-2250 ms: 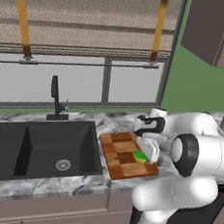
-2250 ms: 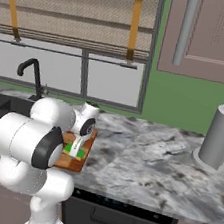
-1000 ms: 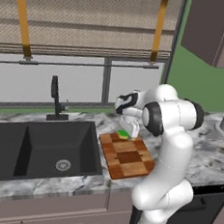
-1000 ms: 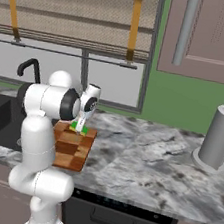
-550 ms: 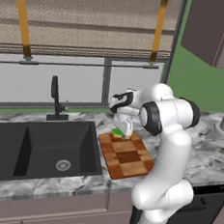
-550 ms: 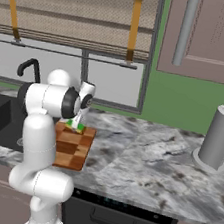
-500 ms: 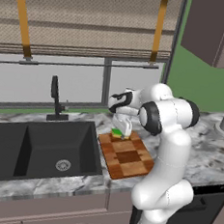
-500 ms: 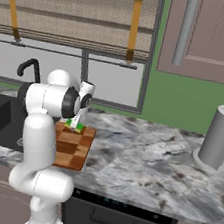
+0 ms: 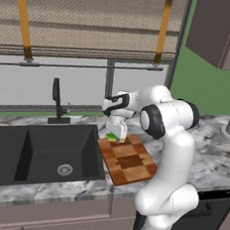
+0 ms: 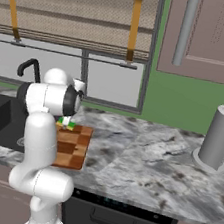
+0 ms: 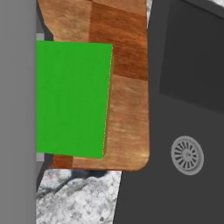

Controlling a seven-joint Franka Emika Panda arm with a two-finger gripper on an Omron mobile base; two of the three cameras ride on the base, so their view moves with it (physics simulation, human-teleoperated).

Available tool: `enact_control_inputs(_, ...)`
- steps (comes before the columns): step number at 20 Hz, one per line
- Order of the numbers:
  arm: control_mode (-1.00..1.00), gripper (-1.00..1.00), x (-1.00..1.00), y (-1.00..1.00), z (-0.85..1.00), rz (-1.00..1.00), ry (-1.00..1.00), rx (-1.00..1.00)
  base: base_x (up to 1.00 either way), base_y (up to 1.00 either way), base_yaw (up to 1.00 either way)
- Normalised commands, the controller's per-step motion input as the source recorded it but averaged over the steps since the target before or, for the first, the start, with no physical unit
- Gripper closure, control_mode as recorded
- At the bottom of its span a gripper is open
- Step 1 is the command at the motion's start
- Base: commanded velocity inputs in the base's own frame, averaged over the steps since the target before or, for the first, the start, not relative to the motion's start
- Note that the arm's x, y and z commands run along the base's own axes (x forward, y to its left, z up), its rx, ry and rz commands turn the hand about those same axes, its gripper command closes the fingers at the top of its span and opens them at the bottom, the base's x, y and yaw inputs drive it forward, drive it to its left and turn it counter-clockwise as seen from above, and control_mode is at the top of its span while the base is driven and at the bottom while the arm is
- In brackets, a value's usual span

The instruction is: Pick up the sponge from the counter and clean the cutting board by briefly scrubbing or pressing down on the cutting board. Once finished, release the sponge.

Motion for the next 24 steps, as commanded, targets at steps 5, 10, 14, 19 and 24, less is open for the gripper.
enact_control_inputs(5,-1.0,1.0,-0.87,0.18,-0.43,0.08,0.0,0.05,0.0,0.0,0.0)
enact_control_inputs(10,-1.0,1.0,-0.58,0.42,-0.15,0.12,0.0,0.01,0.0,0.0,0.0)
enact_control_inputs(14,-1.0,1.0,-0.49,0.65,-0.08,0.17,0.01,0.0,0.0,0.0,0.0)
enact_control_inputs(19,-1.0,1.0,-0.66,0.34,-0.3,0.11,0.0,0.01,0.0,0.0,0.0)
enact_control_inputs(24,-1.0,1.0,-0.95,0.0,-0.36,0.04,0.0,0.07,0.0,0.0,0.0)
